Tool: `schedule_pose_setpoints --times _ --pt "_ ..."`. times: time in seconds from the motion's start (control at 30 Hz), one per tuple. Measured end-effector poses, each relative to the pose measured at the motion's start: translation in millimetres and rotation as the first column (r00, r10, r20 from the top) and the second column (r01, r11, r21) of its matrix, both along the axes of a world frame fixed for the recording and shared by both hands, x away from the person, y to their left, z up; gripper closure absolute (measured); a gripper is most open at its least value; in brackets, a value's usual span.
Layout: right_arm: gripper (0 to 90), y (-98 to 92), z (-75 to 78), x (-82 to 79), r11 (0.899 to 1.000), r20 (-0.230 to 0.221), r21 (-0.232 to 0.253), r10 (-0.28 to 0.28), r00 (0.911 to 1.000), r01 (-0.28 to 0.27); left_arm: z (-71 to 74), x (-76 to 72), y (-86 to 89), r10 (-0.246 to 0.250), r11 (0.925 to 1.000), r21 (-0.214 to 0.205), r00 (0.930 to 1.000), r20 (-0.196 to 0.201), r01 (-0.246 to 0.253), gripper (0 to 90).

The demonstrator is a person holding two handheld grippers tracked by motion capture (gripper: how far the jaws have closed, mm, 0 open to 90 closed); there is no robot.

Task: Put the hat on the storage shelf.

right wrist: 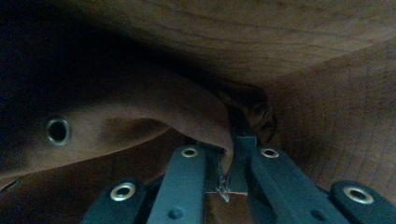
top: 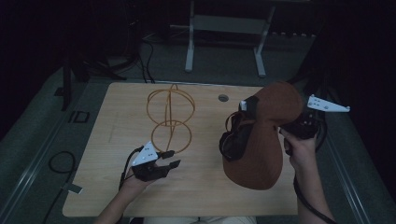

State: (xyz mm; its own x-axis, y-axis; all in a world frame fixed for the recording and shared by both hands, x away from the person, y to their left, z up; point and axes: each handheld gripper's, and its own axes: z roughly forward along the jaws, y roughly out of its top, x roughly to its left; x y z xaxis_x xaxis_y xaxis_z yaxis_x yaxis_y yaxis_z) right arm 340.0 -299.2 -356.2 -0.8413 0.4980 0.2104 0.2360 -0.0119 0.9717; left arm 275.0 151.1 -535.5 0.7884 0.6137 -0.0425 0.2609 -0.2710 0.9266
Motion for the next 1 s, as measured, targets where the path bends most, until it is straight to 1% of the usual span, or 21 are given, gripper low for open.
schedule_pose_setpoints --times 0.03,0.13,0.23,0.27,0.3,0.33,0.37,0.4,0.43,0.53,0.57,0.63,0.67,0.73,0.8,0.83,0.87,0.9,0.93,0.97,1.0 --pt "86.8 0.3 0.5 2.0 1.0 0.0 0.003 -0.001 1.0 0.001 -4.8 -2.3 6.1 0.013 0.9999 -0.003 0.9999 -0.011 -0.013 53.9" --pt "86.8 2.7 3.6 7.0 1.0 0.006 -0.002 -0.007 1.0 0.007 -12.6 -8.4 20.1 0.056 0.9984 0.011 0.9983 -0.018 -0.056 49.3" --pt "86.8 7.4 7.8 13.7 1.0 0.009 -0.019 -0.019 0.9998 0.019 -16.5 -13.5 35.6 0.11 0.9938 0.016 0.9935 -0.029 -0.11 43.0" --pt "86.8 8.8 9.0 16.3 1.0 0.009 -0.023 -0.02 0.9998 0.02 -17.5 -14.6 38.9 0.133 0.991 0.021 0.9906 -0.032 -0.132 40.8" --pt "86.8 9.8 9.7 18.0 0.999 0.007 -0.024 -0.02 0.9998 0.02 -18.9 -15.9 45.0 0.163 0.9864 0.025 0.9857 -0.042 -0.162 36.5" --pt "86.8 11.7 10.6 21.1 0.999 0.009 -0.025 -0.023 0.9997 0.023 -19.8 -16.3 48.8 0.174 0.9848 0.019 0.9831 -0.059 -0.173 34.0" --pt "86.8 12.8 11.0 22.9 0.999 0.004 -0.024 -0.022 0.9997 0.022 -21.0 -17.3 53.6 0.193 0.9811 0.02 0.979 -0.065 -0.192 32.3" --pt "86.8 14.2 11.2 25.6 1.0 0.002 -0.023 -0.02 0.9998 0.02 -22.4 -18.7 58.8 0.223 0.9748 0.03 0.9729 -0.062 -0.221 28.6" --pt "86.8 16.2 11.1 28.5 1.0 -0.002 -0.02 -0.023 0.9997 0.023 -23.6 -19.8 63.1 0.238 0.971 0.032 0.9696 -0.056 -0.237 26.8" --pt "86.7 21.9 9.9 35.4 1.0 -0.012 -0.024 -0.021 0.9997 0.02 -26.4 -22.5 74.1 0.286 0.9583 0.026 0.9564 -0.061 -0.285 16.6" --pt "86.8 23.4 9.6 37.2 1.0 -0.015 -0.025 -0.019 0.9997 0.018 -27.2 -24.0 77.9 0.301 0.9535 0.027 0.9518 -0.057 -0.3 15.2" --pt "86.7 27.9 8.7 42.4 1.0 -0.02 -0.027 -0.013 0.9997 0.012 -28.8 -26.0 84.9 0.345 0.9386 0.036 0.9361 -0.069 -0.343 15.1" --pt "86.7 30.1 8.2 44.4 1.0 -0.022 -0.028 -0.012 0.9997 0.011 -29.1 -26.8 87.1 0.356 0.9345 0.042 0.9314 -0.077 -0.353 15.0" --pt "86.7 33.8 6.9 47.5 0.999 -0.021 -0.031 -0.009 0.9997 0.008 -30.6 -29.5 91.6 0.398 0.9173 0.05 0.9134 -0.086 -0.395 13.4" --pt "86.7 38.7 5.2 51.5 0.999 -0.026 -0.042 -0.011 0.9996 0.01 -32.7 -32.8 96.8 0.442 0.8968 0.066 0.8935 -0.081 -0.438 8.1" --pt "86.7 40.9 4.6 53.2 0.999 -0.027 -0.042 -0.009 0.9996 0.008 -33.4 -33.8 98.8 0.456 0.8898 0.062 0.8866 -0.078 -0.452 5.5" --pt "86.7 42.6 4.5 54.2 0.999 -0.028 -0.046 -0.011 0.9996 0.01 -34.2 -35.0 102.2 0.481 0.8768 0.064 0.8734 -0.079 -0.477 2.2" --pt "86.7 44.9 4.6 56.1 0.999 -0.025 -0.05 -0.013 0.9996 0.012 -34.5 -36.4 106.2 0.502 0.8648 0.067 0.8618 -0.075 -0.498 2.2" --pt "86.7 47.2 5.0 58.1 0.999 -0.026 -0.053 -0.012 0.9996 0.011 -34.7 -38.3 109.7 0.526 0.8501 0.064 0.8479 -0.064 -0.523 2.2" --pt "86.7 49.6 5.6 60.3 0.998 -0.026 -0.057 -0.013 0.9996 0.012 -34.4 -40.6 114.5 0.56 0.8278 0.068 0.8267 -0.051 -0.557 2.2" --pt "86.7 52.6 6.6 63.8 0.998 -0.026 -0.062 -0.016 0.9995 0.015 -34.2 -42.5 118.3 0.578 0.8158 0.058 0.8146 -0.049 -0.575 2.2"
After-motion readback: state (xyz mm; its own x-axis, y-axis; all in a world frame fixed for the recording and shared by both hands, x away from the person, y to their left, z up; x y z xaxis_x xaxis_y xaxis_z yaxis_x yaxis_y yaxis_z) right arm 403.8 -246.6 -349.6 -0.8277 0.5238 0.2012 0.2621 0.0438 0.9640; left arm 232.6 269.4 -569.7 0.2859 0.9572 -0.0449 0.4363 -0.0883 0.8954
